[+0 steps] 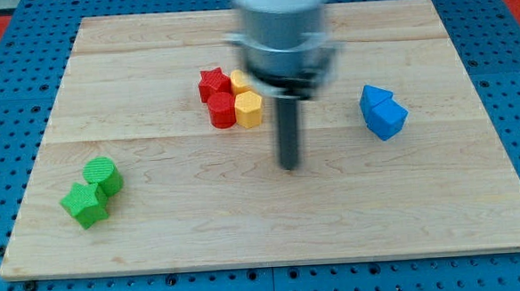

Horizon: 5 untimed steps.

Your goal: Move the blue blocks upwards

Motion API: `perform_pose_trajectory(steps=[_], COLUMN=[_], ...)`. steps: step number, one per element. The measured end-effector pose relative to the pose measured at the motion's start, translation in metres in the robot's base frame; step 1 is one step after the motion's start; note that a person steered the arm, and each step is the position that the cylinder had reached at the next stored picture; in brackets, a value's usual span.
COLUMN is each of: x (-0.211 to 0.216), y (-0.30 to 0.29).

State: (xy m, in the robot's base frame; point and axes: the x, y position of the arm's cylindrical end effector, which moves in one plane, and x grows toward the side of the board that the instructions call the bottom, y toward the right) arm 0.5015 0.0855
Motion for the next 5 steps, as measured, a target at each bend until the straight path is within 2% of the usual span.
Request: perform_pose_trajectory(steps=[2, 3, 5], x=[-0.007, -0.017, -0.089], y=[0.092, 0.089, 0.074])
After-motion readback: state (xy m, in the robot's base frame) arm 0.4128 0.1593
